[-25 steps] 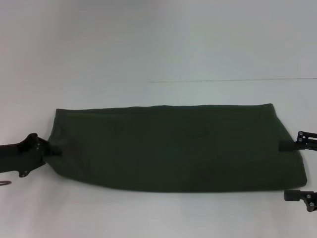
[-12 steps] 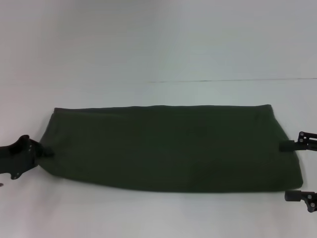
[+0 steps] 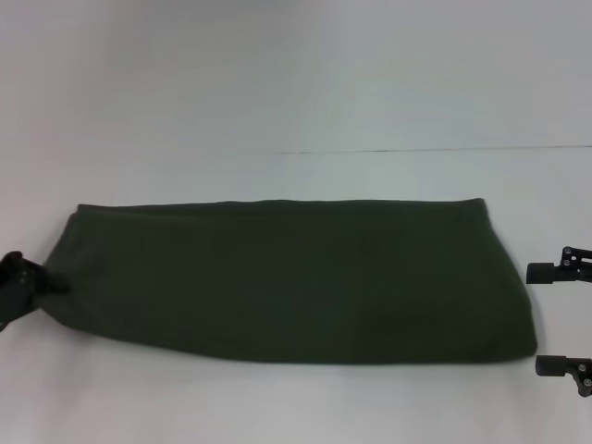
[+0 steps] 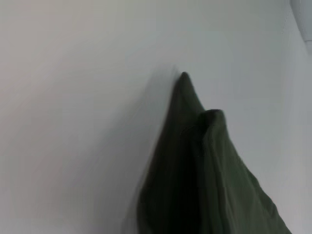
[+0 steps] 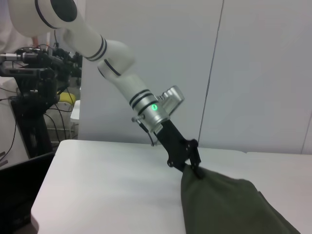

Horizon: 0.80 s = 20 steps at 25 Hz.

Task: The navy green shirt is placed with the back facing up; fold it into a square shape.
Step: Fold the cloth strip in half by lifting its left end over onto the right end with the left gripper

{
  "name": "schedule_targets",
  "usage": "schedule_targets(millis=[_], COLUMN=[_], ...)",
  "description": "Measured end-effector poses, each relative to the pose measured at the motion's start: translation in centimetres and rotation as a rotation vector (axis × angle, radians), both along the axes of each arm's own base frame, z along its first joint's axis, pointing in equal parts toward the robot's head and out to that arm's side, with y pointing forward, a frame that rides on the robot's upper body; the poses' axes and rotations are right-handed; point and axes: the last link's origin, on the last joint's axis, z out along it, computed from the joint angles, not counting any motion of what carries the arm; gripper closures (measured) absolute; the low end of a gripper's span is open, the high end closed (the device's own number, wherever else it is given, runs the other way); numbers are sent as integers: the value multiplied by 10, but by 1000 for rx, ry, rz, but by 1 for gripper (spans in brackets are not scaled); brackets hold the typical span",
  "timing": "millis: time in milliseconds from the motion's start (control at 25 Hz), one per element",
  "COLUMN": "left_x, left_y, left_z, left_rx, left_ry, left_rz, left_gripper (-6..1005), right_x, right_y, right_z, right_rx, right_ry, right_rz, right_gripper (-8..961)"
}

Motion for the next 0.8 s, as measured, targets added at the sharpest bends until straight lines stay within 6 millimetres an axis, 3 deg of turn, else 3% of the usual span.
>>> schedule_targets(millis=[480, 800], left_x=[-21, -23], left_y=[-26, -26], left_z=[49, 54], left_rx=[46, 47], left_ry=[56, 86], left_rz=[10, -13], left_gripper=[949, 937], right_x=[6, 10], right_y=[-2, -7], right_z=[3, 1], right_rx=[13, 9], right_ry=[5, 17], right_rz=[-45, -70], right_gripper=[23, 23])
